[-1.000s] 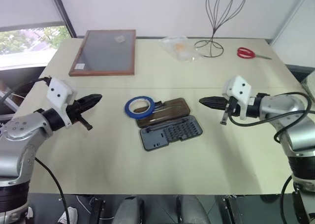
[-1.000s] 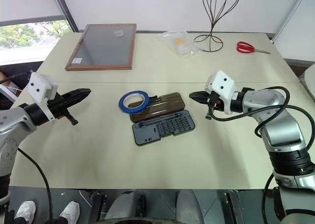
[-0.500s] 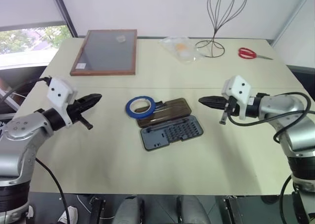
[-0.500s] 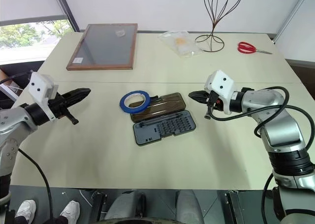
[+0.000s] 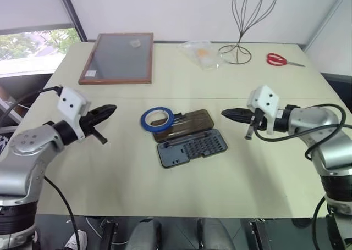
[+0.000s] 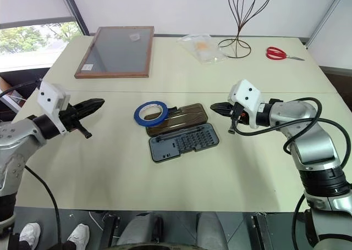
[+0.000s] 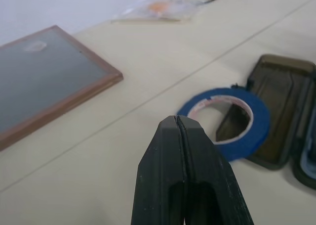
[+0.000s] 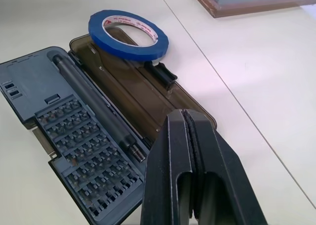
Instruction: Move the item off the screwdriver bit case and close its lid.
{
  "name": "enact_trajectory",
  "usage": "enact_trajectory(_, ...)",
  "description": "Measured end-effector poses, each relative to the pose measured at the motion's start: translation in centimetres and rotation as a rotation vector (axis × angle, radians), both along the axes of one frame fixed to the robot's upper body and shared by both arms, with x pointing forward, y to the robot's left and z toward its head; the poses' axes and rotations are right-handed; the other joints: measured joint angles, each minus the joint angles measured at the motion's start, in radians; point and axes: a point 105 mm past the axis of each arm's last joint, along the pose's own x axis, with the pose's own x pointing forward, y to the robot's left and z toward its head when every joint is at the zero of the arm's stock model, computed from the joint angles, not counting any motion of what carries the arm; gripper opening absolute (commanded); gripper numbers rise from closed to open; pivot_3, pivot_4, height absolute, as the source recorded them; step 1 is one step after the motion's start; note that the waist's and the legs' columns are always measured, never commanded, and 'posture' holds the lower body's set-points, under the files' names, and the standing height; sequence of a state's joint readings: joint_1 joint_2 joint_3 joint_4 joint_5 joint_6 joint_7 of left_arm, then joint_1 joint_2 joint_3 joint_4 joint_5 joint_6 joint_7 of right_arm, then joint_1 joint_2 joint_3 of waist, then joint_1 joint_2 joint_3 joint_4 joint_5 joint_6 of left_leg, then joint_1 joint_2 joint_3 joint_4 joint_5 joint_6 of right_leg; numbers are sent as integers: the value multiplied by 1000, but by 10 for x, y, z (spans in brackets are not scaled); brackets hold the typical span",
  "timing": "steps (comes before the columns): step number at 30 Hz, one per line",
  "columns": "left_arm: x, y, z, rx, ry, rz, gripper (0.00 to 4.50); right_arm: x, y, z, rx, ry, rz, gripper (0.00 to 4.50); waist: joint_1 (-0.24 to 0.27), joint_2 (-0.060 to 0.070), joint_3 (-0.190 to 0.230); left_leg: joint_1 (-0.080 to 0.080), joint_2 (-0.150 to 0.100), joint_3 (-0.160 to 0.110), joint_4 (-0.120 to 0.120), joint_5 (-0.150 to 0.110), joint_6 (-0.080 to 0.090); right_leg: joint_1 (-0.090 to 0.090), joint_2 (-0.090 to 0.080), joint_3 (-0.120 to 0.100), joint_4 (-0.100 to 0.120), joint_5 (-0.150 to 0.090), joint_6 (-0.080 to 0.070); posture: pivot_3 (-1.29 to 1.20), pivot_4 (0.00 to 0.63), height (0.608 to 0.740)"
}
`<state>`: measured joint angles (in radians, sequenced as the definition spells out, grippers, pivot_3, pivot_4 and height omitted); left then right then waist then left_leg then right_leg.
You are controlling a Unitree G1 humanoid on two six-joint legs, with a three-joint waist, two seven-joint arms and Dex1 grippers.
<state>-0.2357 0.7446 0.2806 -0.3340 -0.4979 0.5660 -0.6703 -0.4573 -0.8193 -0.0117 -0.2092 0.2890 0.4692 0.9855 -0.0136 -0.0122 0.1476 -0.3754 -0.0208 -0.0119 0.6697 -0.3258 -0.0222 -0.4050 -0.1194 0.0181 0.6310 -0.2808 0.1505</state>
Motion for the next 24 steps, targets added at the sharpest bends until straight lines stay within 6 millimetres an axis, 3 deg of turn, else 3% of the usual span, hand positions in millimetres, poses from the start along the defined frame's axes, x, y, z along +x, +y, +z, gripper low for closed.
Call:
enact_trajectory(3,5,-3,0,10,-2,-9,1813,0,-2,-2,-2,2,-2,0,0,0,0,0,0,0,0,0,0,0,0,0,0,0,0,0,150,740)
enact_trajectory(8,14,-7,-4,67,-2,-49,4448,-1,-6,-9,2,18,-21,0,0,0,0,0,-1,1,0,0,-1,0,0,0,0,0,0,0,150,740)
enact_trajectory(12,24,-12,-5,141,-16,-139,4486,-2,-7,-20,30,41,-60,0,0,0,0,0,-1,1,0,0,-1,0,0,0,0,0,0,0,150,740)
enact_trajectory(15,30,-21,-16,178,28,-250,4486,-6,-5,-27,49,56,-77,0,0,0,0,0,-1,1,0,0,0,0,0,0,0,0,0,0,150,740)
enact_trajectory(20,61,-38,-27,155,121,-405,4486,-14,13,-38,106,58,-76,0,2,0,1,-3,-1,3,8,-1,2,2,2,-3,2,0,0,0,150,740)
enact_trajectory(24,74,-41,-44,178,175,-448,4486,-20,22,-39,119,41,-80,0,-6,-1,1,-5,-1,3,13,-4,6,1,1,-2,1,0,0,0,150,740)
